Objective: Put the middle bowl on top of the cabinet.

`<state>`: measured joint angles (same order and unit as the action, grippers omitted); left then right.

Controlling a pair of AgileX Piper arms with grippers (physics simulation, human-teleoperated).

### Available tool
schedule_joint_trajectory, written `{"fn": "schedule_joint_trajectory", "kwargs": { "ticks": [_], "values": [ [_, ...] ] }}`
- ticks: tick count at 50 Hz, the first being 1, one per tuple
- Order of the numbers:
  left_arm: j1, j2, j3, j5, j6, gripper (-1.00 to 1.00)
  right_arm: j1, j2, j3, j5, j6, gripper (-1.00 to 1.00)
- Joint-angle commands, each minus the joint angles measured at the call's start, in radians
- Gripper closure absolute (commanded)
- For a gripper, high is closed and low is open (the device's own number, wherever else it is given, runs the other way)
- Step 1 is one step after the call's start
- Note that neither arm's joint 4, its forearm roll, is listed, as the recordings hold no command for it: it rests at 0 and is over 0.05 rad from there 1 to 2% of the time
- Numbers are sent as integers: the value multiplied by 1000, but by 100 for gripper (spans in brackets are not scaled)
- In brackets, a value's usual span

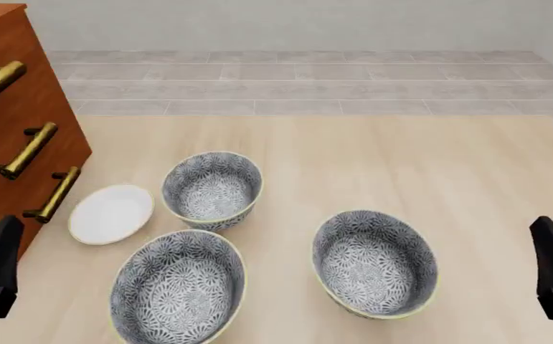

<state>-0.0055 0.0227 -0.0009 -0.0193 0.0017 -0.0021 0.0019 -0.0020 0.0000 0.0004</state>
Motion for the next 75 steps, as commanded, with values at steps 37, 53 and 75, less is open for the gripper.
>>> {"fn": "schedule_joint_trajectory", "kwargs": {
  "ticks": [37,53,75],
  "values": [
    [-229,192,-131,-33,94,-100,-10,0,-3,-4,21,-100],
    [-372,373,-253,-3,110,-100,-14,-1,-5,-4,20,-100],
    [-536,572,-498,192,62,-100,-14,0,-5,-2,14,-100]
  ]
}}
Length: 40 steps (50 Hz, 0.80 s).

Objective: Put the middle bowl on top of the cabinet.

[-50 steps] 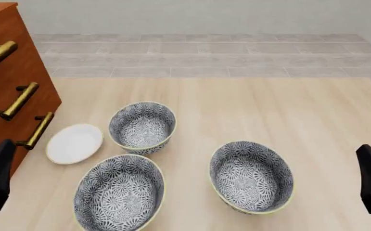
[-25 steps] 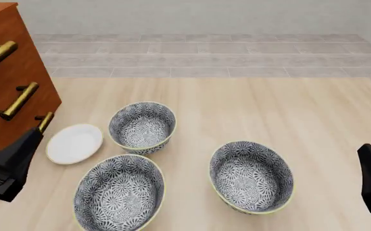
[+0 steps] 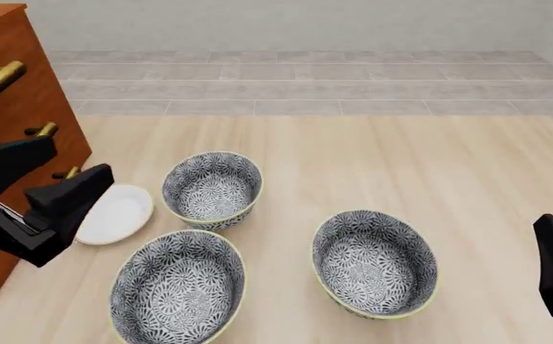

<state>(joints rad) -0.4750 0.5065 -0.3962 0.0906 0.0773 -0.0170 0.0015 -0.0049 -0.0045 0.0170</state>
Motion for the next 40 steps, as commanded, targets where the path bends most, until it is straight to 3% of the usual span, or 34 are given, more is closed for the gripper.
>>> {"fn": "schedule_joint_trajectory", "kwargs": {
  "ticks": [1,7,15,40],
  "values": [
    [-62,108,-109,87,-12,-100,1,1,0,0,-3,-100],
    [-45,182,-132,90,-21,-100,0,2,0,3,-1,-100],
    [-67,298,-184,115,-86,-100,4,5,-1,4,-7,-100],
    [-74,513,-315,116,-101,-100,2,9,-1,2,-3,-100]
  ]
}}
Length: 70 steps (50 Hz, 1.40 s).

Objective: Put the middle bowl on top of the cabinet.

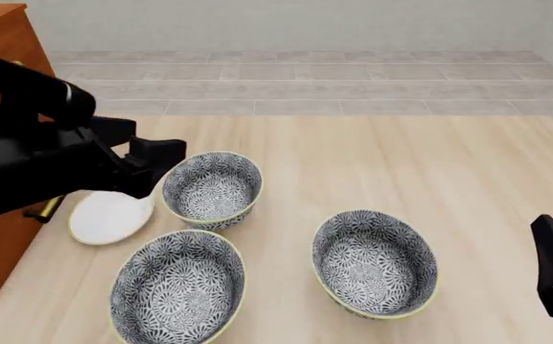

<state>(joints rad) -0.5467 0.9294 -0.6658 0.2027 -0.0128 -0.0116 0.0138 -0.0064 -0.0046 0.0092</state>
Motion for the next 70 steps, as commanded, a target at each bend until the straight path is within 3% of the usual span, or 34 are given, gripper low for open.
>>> {"fn": "schedule_joint_trajectory", "kwargs": {
  "ticks": [1,11,29,54,70],
  "values": [
    [-2,101,-49,4,-7,-100,-3,-5,2,2,6,-100],
    [-17,155,-80,26,12,-100,-7,-2,2,-5,14,-100],
    [-70,223,-143,73,-15,-100,-14,-13,6,-7,28,-100],
    [-182,334,-238,51,-83,-100,9,-13,5,-10,22,-100],
    [-200,409,-278,25,-97,-100,14,-12,-1,-7,29,-100]
  ]
}}
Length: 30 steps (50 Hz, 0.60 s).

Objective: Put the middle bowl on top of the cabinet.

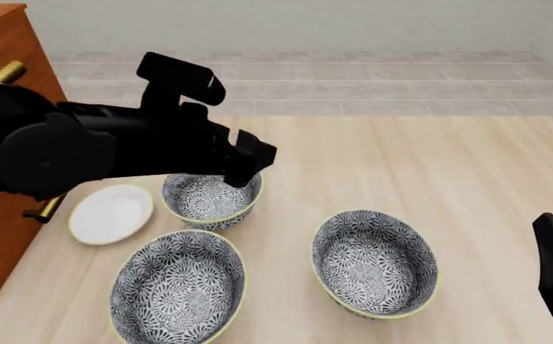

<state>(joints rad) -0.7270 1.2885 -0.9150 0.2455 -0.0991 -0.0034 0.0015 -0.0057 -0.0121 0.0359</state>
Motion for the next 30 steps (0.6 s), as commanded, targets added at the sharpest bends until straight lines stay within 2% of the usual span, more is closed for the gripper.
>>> {"fn": "schedule_joint_trajectory", "kwargs": {
  "ticks": [1,15,30],
  "values": [
    [-23,56,-31,-19,-14,-100,6,0,-2,1,3,-100],
    [-60,136,-74,-32,-49,-100,1,3,1,-5,17,-100],
    [-108,200,-106,-34,-149,-100,-2,0,4,-11,32,-100]
  ]
}}
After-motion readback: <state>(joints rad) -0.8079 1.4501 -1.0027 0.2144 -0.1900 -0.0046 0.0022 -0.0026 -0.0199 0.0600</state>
